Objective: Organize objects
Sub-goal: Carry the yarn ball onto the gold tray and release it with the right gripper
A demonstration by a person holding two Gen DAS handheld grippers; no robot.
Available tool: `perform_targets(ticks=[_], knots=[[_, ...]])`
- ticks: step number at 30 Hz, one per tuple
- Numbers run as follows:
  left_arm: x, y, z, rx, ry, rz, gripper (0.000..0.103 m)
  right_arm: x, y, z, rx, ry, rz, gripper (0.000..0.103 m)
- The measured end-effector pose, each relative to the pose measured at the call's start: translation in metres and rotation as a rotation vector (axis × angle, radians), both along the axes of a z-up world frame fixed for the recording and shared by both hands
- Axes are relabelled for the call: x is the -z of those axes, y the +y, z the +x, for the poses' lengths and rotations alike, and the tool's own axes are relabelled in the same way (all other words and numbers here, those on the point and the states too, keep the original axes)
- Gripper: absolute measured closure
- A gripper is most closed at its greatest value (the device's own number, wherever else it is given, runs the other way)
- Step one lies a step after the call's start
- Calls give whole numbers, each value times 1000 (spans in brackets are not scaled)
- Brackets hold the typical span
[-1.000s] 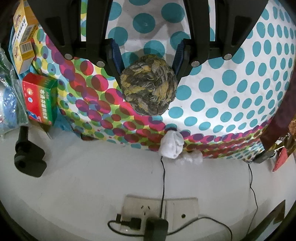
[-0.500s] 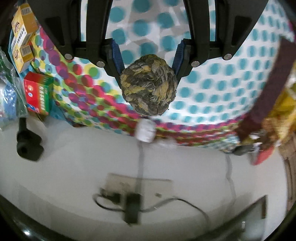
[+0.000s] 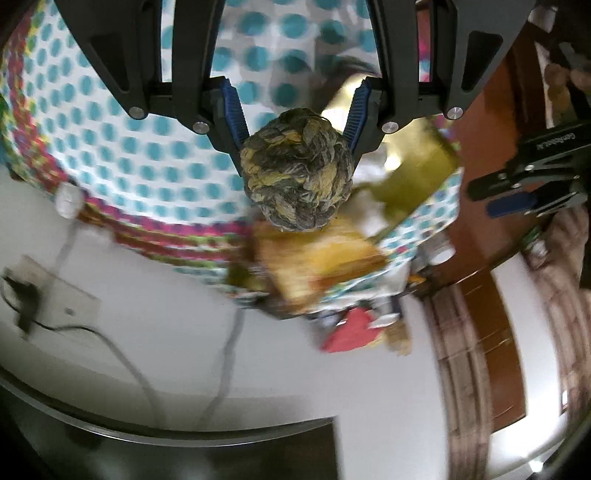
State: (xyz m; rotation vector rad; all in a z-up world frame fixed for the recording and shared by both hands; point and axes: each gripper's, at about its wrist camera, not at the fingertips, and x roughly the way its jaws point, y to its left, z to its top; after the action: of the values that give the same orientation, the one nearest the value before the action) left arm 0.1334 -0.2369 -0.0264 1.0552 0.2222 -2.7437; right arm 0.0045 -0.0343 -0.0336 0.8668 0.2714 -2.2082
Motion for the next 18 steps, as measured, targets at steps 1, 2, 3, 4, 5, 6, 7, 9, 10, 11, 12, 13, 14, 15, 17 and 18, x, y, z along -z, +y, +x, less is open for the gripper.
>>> perform_targets(ticks=[1,2,3,4,5,6,7,9,10,11,12,13,14,15,17,18], knots=[[0,-2,2,-4,3,-5,49,4,-13,3,-25,-11,23,58],[0,-4,4,-5,7,-7,49,8,-21,6,-40,-18,40,58],[-1,-7,6,-4,11,-7,48,11,-28,9,-50,-26,52,58],[-1,-9,7,-8,13,-8,48,16,-33,11,-59,-37,65,58],[-1,-12,8,-12,16,-5,48,20,-40,12,-65,-51,85,58],[-1,-14,9,-10,18,3,48,25,-46,13,-70,-61,105,58],[0,-16,10,-9,19,11,48,27,-51,15,-73,-63,115,58],[1,-21,11,-16,18,20,48,33,-58,16,-77,-70,142,58],[2,-23,11,-15,17,25,48,35,-60,15,-77,-72,149,58],[2,-25,11,-15,19,30,48,37,-62,15,-80,-78,159,58],[3,-27,11,-16,19,35,48,41,-65,14,-80,-86,173,58],[4,-28,10,-16,14,40,48,43,-68,14,-76,-92,179,58],[6,-29,10,-15,10,47,48,45,-69,13,-76,-102,182,58],[6,-28,10,-14,11,51,48,47,-70,12,-76,-108,186,58],[8,-28,10,-11,9,54,48,50,-72,12,-68,-109,201,58],[9,-28,9,-10,6,55,48,51,-73,11,-67,-115,203,58]])
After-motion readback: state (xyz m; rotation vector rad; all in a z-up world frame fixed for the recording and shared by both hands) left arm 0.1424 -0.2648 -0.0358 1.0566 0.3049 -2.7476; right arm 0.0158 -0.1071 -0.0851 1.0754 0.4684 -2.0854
